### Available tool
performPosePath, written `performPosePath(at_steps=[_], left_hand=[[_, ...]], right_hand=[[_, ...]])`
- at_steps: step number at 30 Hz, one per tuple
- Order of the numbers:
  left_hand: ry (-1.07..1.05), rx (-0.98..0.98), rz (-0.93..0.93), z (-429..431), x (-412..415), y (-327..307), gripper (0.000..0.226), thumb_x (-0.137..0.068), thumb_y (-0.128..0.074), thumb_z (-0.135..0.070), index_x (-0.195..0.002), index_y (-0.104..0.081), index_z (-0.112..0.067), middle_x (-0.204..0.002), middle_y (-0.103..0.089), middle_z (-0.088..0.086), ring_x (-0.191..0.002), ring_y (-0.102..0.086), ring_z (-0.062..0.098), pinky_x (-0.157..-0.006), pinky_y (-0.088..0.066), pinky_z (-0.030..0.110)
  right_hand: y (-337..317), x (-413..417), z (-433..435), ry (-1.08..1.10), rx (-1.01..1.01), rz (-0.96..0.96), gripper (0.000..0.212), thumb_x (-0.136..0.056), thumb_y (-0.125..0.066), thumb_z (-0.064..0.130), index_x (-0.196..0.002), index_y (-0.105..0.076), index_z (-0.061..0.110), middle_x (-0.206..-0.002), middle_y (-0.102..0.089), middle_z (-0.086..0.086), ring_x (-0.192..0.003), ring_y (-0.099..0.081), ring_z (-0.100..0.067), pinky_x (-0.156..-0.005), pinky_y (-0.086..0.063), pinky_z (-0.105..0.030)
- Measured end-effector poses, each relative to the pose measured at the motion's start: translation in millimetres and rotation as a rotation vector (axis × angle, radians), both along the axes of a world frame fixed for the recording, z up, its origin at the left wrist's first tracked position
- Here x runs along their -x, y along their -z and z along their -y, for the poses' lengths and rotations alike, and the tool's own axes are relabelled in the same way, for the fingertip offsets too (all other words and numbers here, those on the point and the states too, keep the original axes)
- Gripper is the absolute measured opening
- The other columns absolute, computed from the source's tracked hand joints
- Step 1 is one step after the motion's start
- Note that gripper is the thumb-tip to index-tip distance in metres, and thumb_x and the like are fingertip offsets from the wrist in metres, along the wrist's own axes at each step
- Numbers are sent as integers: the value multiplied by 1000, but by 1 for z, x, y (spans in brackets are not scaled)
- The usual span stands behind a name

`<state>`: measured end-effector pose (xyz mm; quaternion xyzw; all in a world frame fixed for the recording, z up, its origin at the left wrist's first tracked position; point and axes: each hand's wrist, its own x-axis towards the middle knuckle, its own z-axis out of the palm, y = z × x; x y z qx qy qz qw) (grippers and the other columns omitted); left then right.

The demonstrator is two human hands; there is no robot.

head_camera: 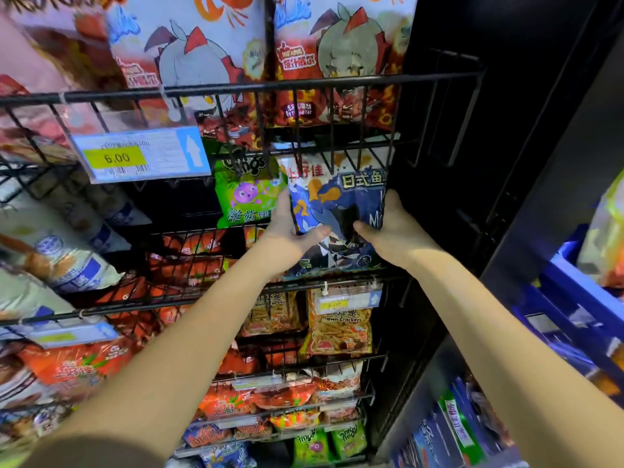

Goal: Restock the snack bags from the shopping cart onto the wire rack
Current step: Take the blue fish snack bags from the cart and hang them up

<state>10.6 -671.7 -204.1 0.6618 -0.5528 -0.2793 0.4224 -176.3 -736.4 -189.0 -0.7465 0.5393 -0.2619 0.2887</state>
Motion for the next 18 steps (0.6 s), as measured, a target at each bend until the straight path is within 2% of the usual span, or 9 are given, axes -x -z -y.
performPosePath(at_steps=[2,3,5,7,11,14,16,18], left_hand=[[-14,9,22,1,3,2,103,-82,-79,-52,-156,-8,-39,-154,-42,1,-136,-48,17,-112,-45,38],[-5,11,41,3,4,5,104,-81,-78,-54,-156,-8,-41,-155,-42,3,-139,-46,19,-114,-43,41],[0,-5,84,2,5,7,101,-91,-76,-40,-162,-4,-26,-152,-39,-5,-138,-39,10,-110,-36,28],[1,6,103,1,4,8,95,-95,-73,-30,-162,-6,-20,-141,-44,-12,-131,-45,9,-103,-36,22],[11,-39,124,-3,3,8,98,-97,-71,-26,-162,2,-22,-132,-55,-13,-118,-57,12,-97,-41,24],[18,-80,140,-8,3,6,95,-96,-71,-32,-161,-2,-29,-133,-60,-9,-116,-62,17,-96,-43,27],[18,-99,140,-12,4,2,93,-97,-71,-32,-161,-3,-30,-128,-57,-14,-110,-61,15,-87,-39,19],[17,-111,127,-17,7,-3,97,-98,-70,-28,-163,2,-26,-129,-50,-14,-111,-53,8,-79,-32,8]], right_hand=[[-2,3,-3,16,6,-62,69,-100,-65,30,-153,-25,13,-159,-40,-6,-143,-42,-30,-109,-37,-35],[-3,4,-5,29,15,-95,68,-100,-65,29,-152,-26,11,-157,-42,-8,-141,-44,-31,-107,-38,-35],[-6,3,-7,52,35,-149,69,-99,-67,27,-151,-27,9,-153,-46,-12,-137,-48,-33,-105,-41,-37],[-7,3,-9,65,34,-176,71,-97,-69,27,-151,-26,8,-152,-47,-13,-135,-50,-34,-104,-42,-39],[-7,1,-14,89,15,-236,63,-97,-70,23,-144,-31,6,-146,-51,-16,-132,-53,-36,-97,-44,-40],[-8,-4,-18,108,24,-314,56,-98,-68,23,-138,-34,3,-136,-56,-21,-123,-58,-39,-82,-42,-39],[-8,-4,-19,115,44,-323,52,-98,-68,25,-132,-36,3,-127,-60,-20,-115,-61,-39,-77,-40,-38],[-7,-2,-20,116,43,-310,51,-98,-68,25,-131,-36,3,-124,-61,-20,-113,-62,-38,-75,-40,-37]])
